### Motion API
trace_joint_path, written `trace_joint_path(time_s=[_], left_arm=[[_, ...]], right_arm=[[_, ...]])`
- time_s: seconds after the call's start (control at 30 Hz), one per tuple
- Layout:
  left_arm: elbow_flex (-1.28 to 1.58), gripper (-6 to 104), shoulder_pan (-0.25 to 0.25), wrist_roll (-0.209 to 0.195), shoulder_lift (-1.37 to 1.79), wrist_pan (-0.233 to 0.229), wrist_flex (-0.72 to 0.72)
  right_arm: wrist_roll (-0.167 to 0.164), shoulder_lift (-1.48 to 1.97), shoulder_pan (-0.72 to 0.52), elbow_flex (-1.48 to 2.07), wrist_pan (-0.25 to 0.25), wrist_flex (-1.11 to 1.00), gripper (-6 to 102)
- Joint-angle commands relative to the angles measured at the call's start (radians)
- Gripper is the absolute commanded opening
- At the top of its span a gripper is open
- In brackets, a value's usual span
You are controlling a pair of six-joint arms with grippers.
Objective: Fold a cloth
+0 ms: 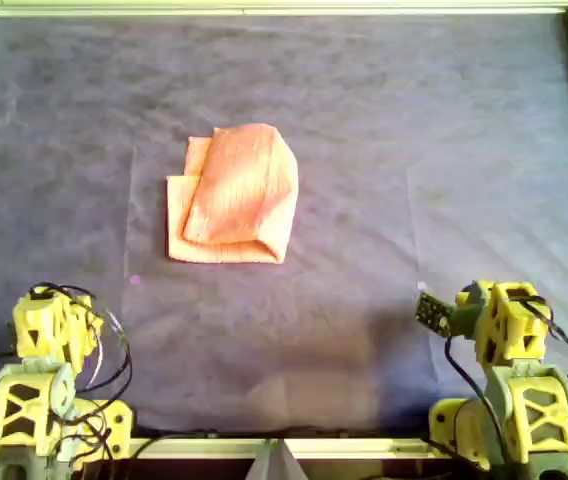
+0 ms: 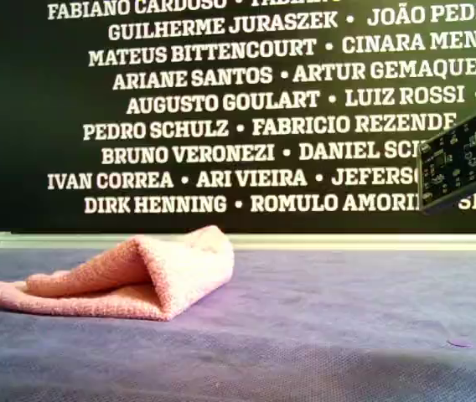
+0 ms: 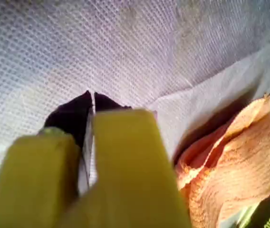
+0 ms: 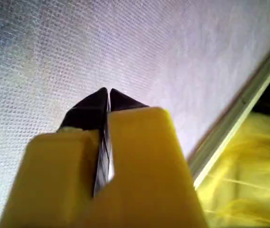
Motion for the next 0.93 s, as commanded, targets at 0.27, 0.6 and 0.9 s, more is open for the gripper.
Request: trace_joint_path(time_s=[0.27,0.6,0.9], left_arm=[[-0.018,-2,0.025,0.008,0.009,-0.009,0.002],[-0.018,-2,0.058,0.009,0.011,0.003,0.002],[-0.018,-2,0.097,0.011,0.014,0.005,0.0]], right_arm=[[-0.002,0.044,-0.014,0.015,-0.002,0.014,0],[-0.002,0.044,-0.012,0.015,-0.002,0.014,0],[-0.002,0.044,0.0,0.015,-0.002,0.014,0]])
